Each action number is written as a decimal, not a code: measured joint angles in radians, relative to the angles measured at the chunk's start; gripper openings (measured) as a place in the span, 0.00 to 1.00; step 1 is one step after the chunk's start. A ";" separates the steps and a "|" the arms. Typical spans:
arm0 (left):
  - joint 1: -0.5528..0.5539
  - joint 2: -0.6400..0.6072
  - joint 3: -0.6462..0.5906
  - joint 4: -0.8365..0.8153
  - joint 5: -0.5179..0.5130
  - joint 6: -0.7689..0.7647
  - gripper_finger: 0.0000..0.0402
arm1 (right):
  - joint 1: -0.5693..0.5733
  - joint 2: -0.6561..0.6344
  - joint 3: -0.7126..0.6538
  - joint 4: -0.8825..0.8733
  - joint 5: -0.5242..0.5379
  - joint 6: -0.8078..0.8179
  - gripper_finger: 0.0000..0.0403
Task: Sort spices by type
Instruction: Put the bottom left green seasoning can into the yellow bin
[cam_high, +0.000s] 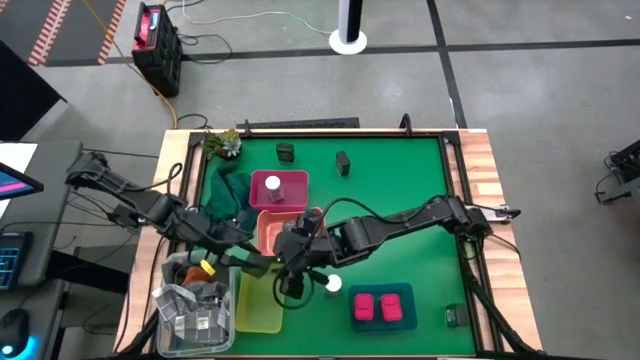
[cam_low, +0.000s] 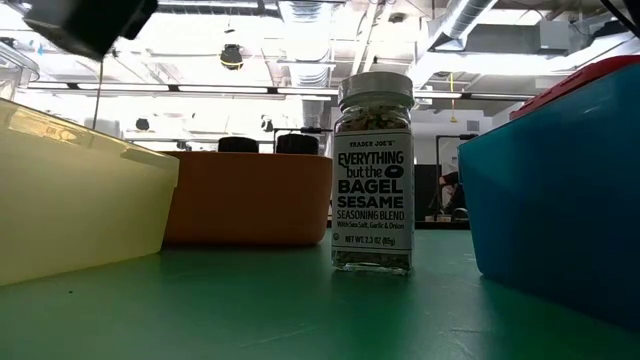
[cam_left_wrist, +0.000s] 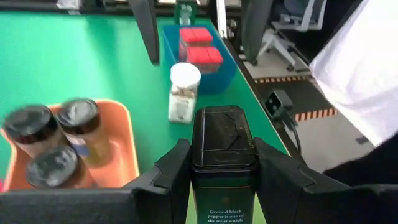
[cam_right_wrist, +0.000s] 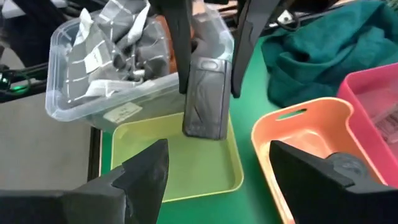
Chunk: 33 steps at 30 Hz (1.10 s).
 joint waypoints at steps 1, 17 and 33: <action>-0.018 0.000 0.000 -0.011 -0.011 -0.010 0.34 | 0.004 0.000 0.000 0.007 -0.001 0.000 0.75; -0.186 0.004 -0.073 0.062 -0.247 -0.069 0.34 | 0.018 0.000 0.017 0.063 0.010 0.087 0.75; -0.201 0.033 -0.075 0.022 -0.376 -0.174 0.34 | -0.027 -0.003 -0.029 0.087 -0.097 -0.090 0.75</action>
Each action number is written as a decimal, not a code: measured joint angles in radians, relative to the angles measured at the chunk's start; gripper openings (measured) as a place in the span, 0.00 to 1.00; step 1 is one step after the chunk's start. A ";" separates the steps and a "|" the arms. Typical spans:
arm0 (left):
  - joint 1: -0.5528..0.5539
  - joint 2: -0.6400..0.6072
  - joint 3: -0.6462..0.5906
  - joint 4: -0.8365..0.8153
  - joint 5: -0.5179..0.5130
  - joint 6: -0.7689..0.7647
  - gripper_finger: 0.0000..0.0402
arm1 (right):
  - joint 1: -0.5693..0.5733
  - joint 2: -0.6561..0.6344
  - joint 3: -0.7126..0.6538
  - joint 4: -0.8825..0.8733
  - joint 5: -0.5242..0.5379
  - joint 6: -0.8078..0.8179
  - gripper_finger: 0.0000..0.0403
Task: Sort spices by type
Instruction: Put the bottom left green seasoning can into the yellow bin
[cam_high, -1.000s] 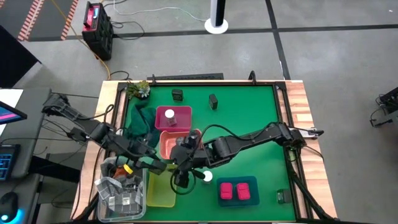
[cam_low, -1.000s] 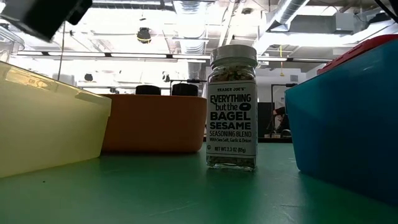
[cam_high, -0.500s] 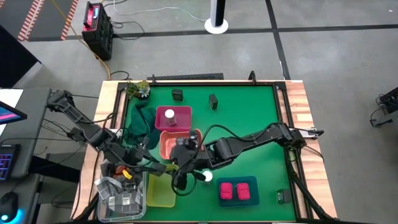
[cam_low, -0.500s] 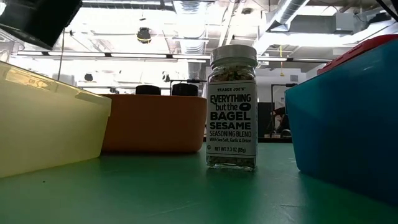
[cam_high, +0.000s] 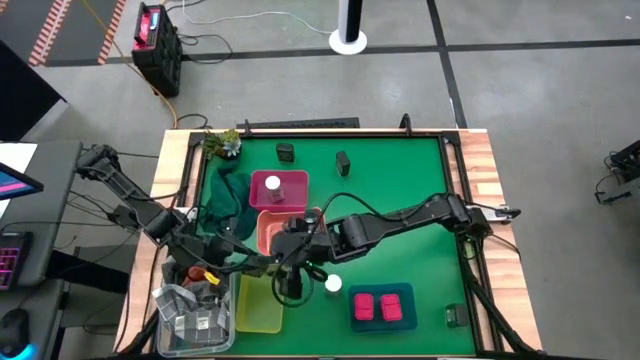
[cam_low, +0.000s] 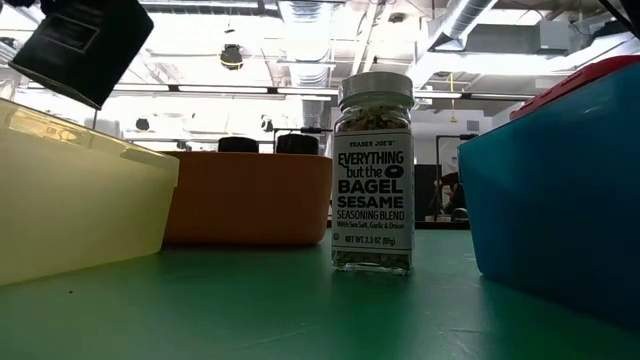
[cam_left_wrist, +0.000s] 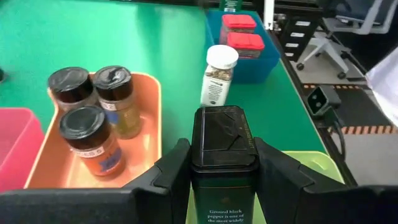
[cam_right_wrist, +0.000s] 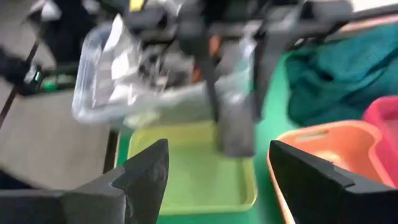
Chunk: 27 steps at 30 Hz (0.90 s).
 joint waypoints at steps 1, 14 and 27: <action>0.000 0.000 0.000 -0.004 -0.006 -0.005 0.34 | 0.000 0.001 0.000 -0.014 -0.011 -0.002 0.75; 0.000 0.005 0.000 -0.035 -0.047 -0.086 0.34 | -0.037 0.035 0.001 0.016 0.012 -0.172 0.75; -0.034 0.037 0.000 -0.069 -0.054 -0.157 0.34 | -0.012 0.122 -0.005 0.068 -0.015 -0.137 0.75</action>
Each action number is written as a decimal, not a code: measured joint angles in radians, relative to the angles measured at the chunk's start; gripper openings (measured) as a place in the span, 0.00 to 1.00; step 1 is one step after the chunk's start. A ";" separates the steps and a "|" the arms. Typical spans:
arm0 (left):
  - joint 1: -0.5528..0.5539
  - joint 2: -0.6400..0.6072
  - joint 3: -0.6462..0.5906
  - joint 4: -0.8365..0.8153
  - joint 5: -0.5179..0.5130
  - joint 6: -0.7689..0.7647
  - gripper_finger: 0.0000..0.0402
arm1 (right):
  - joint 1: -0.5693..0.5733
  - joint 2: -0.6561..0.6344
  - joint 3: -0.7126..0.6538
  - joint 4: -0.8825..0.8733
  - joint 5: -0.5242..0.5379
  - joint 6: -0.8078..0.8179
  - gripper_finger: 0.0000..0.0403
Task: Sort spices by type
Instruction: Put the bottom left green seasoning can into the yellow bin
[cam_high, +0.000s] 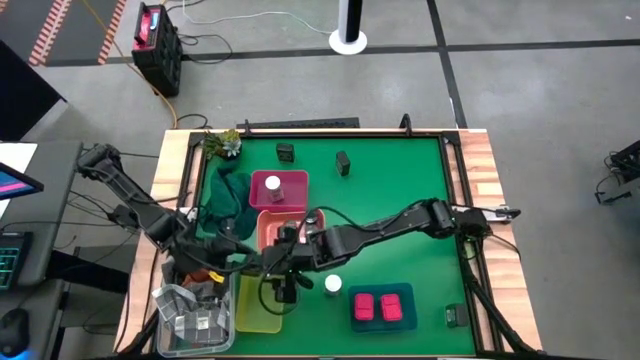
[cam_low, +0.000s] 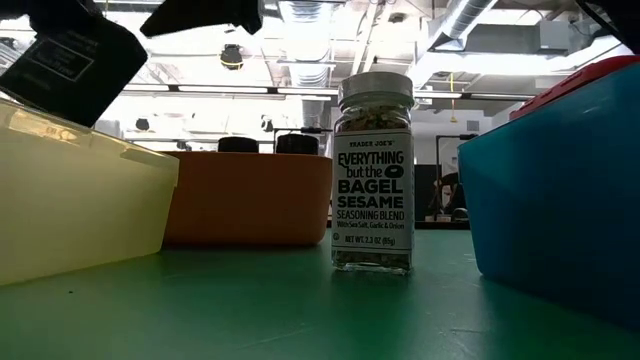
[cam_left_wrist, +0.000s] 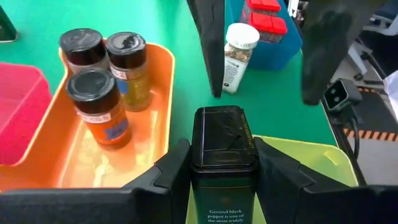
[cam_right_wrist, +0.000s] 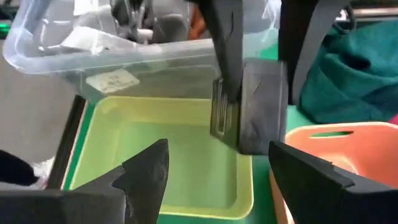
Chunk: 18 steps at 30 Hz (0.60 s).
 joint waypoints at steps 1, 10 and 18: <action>-0.002 0.010 0.000 0.010 -0.001 -0.002 0.34 | -0.001 -0.001 0.002 0.009 0.002 0.006 0.75; -0.029 0.122 0.000 0.142 -0.001 0.064 0.34 | 0.000 -0.004 0.004 -0.049 0.008 0.045 0.75; -0.029 0.131 0.000 0.183 -0.054 0.093 0.34 | 0.020 -0.004 0.004 -0.081 -0.002 0.045 0.75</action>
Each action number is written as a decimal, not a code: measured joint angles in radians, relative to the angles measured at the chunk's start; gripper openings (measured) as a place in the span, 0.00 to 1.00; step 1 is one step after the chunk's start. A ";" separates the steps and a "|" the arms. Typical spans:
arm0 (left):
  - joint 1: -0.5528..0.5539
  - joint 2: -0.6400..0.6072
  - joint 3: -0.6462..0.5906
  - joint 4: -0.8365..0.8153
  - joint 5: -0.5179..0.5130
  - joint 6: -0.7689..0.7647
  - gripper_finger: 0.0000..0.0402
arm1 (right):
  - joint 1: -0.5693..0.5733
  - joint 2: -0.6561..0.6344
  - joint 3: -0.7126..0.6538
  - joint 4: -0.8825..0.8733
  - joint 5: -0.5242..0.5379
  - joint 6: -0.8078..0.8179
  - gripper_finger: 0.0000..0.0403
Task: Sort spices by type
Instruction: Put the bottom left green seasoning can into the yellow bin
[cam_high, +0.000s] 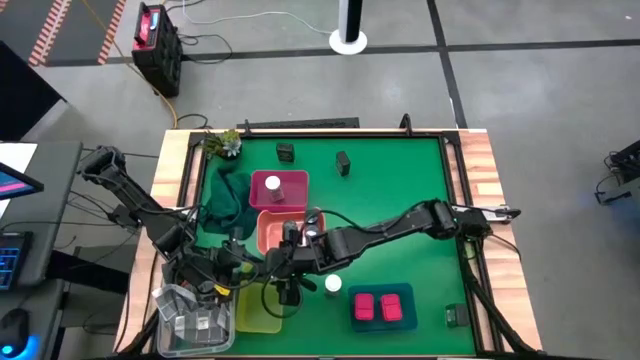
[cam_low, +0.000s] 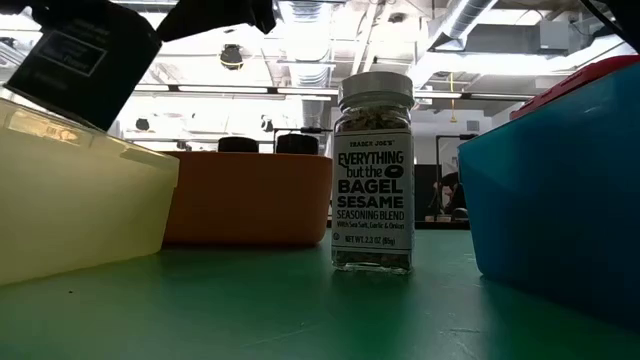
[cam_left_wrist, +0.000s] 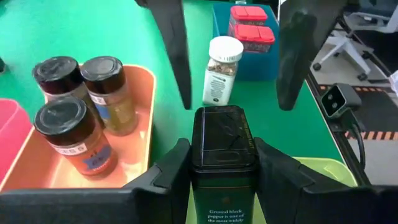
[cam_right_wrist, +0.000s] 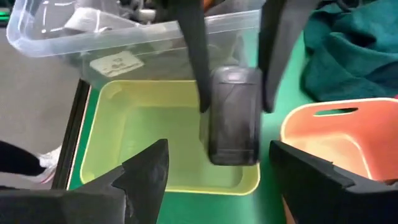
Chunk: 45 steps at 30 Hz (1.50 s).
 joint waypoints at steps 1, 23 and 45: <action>0.000 0.000 0.000 0.002 0.000 0.006 0.34 | 0.000 0.000 0.000 -0.006 0.000 0.000 0.75; 0.001 -0.001 0.000 0.126 -0.014 0.160 0.34 | -0.016 0.000 0.000 -0.005 0.001 0.006 0.60; 0.000 -0.082 0.065 0.024 0.006 0.117 0.75 | -0.015 0.000 -0.002 0.038 -0.025 -0.003 0.41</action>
